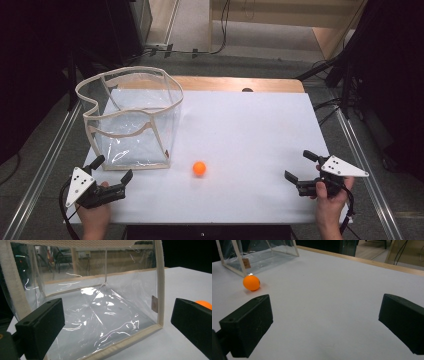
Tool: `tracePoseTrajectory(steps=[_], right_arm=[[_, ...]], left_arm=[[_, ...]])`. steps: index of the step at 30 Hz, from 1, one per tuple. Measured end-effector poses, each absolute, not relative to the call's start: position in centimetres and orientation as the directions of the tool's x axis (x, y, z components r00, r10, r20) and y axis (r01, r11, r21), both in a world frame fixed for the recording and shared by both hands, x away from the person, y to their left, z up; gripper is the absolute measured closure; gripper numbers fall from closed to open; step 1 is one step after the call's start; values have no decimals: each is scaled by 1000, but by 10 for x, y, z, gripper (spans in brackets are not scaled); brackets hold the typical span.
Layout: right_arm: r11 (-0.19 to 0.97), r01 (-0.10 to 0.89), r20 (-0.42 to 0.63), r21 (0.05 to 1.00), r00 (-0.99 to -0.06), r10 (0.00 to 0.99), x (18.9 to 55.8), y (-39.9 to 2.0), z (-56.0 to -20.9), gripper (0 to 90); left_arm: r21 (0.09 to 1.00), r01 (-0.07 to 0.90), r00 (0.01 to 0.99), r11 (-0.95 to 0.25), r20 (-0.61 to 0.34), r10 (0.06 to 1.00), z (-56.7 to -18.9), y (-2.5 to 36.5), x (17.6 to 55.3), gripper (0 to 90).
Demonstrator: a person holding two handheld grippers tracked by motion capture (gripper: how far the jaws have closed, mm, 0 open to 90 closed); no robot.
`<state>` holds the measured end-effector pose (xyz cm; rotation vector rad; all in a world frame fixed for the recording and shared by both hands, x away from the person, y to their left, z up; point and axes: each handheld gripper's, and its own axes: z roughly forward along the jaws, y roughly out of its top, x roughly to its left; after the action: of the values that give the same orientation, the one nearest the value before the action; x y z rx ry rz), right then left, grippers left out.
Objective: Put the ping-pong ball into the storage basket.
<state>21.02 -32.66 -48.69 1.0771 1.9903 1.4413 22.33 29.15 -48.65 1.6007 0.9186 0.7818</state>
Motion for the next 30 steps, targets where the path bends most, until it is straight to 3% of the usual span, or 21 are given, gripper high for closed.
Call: tracePoseTrajectory(steps=[30], right_arm=[[270,323,37,907,-701,713,239,-275,-462,0]], left_arm=[[976,166,486,-138,41,873,-487,289,223,0]])
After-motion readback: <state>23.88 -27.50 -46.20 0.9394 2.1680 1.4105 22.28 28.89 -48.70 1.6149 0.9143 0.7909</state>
